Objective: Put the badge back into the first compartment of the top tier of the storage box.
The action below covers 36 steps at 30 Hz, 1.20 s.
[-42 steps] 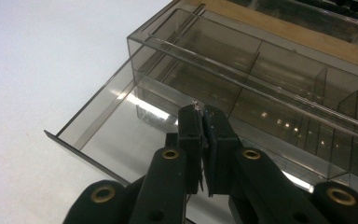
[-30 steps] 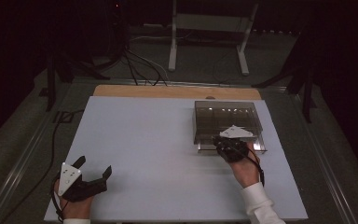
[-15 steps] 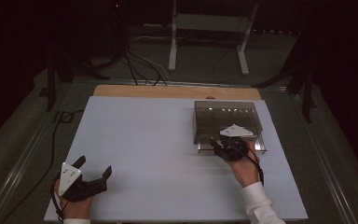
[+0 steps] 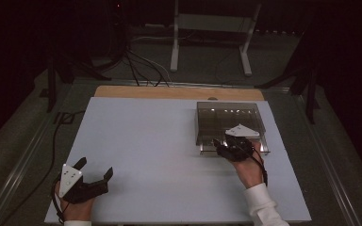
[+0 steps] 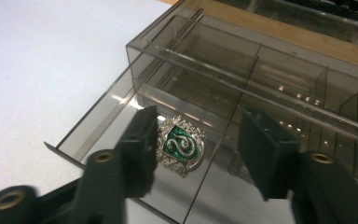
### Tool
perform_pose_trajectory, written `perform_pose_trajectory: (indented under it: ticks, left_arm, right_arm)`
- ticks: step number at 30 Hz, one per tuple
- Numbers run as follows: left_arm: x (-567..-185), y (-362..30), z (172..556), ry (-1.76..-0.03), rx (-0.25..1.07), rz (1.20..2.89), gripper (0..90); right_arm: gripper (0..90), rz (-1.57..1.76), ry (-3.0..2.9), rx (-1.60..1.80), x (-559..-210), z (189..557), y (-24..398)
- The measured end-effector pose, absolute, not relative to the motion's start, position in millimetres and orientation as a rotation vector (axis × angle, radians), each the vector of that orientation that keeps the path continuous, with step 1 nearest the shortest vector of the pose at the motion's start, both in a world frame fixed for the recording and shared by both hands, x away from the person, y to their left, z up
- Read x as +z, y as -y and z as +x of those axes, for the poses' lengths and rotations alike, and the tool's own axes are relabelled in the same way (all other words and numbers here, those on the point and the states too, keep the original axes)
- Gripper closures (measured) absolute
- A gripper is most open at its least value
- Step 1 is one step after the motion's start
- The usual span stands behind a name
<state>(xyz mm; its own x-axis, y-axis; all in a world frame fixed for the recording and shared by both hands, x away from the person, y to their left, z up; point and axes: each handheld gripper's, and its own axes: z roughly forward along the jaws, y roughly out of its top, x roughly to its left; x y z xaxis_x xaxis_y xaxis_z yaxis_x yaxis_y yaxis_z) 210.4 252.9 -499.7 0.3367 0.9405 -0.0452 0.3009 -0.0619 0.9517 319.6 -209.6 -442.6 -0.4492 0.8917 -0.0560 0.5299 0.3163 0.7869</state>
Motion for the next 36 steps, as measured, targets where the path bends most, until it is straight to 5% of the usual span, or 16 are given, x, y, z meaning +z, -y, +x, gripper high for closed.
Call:
perform_pose_trajectory:
  ticks: [6,17,36]
  left_arm:
    - [-499.7,-252.9,210.4,-1.154,0.788,1.582,1.1]
    - [-499.8,-252.8,210.5,-1.154,0.786,1.584,1.1]
    - [-500.0,-252.6,210.6,-1.156,0.784,1.584,1.1]
  right_arm:
    - [21.8,1.324,-2.054,1.033,-440.1,322.2,215.9]
    - [3.4,1.352,-2.031,1.046,-438.8,322.5,219.4]
    - [0.0,1.344,-2.044,1.064,-436.2,320.9,226.0]
